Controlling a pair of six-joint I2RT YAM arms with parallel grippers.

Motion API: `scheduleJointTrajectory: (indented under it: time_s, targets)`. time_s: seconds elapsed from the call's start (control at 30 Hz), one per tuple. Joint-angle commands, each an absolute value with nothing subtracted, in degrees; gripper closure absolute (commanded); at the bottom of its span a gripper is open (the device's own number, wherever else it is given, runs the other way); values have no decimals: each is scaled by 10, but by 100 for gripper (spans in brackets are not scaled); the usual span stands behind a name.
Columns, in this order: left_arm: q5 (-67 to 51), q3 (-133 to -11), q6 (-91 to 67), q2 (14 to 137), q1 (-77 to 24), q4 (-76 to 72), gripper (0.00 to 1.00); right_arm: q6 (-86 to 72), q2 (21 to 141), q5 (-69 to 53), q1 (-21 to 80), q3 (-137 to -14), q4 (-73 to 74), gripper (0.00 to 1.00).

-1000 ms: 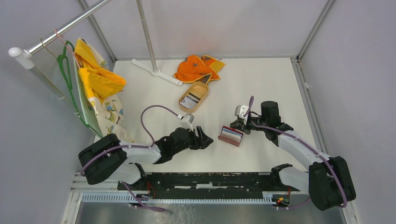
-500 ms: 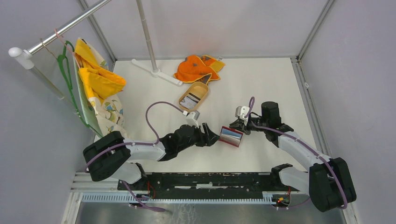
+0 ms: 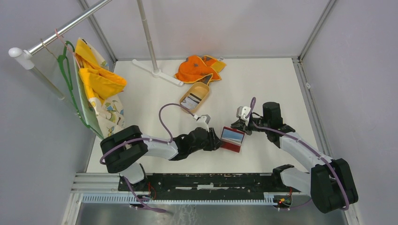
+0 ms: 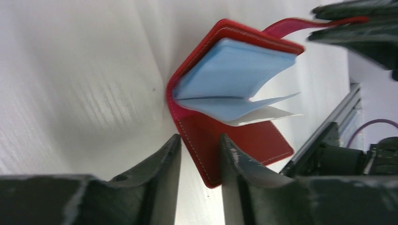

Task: Put the credit cards into the card holder
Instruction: Open the card holder at the center of the board.

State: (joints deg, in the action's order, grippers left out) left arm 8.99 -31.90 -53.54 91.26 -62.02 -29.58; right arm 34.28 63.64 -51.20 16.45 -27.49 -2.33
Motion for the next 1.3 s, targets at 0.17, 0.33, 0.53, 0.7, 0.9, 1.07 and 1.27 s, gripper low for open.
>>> scheduleJointTrajectory:
  time_s: [0.17,0.33,0.53,0.7,0.9,1.07,1.27]
  targets:
    - [153,-341,-486,949,-623,-232,98,333,630,-381,161,-277,-53,100]
    - [187,-362,-423,952,-623,-193,98,346,673,-303,161,-294,-28,100]
    - [208,-395,-376,949,-620,-157,98,356,700,-317,161,-312,-1,93]
    - [222,-380,-383,880,-620,-147,87,358,689,-356,162,-311,-1,92]
    - [153,-334,-460,808,-621,-231,51,363,685,-449,161,-318,30,96]
    - [126,-297,-560,814,-621,-317,31,346,662,-532,161,-306,14,100]
    - [115,-287,-594,850,-621,-378,24,339,648,-550,161,-299,4,100]
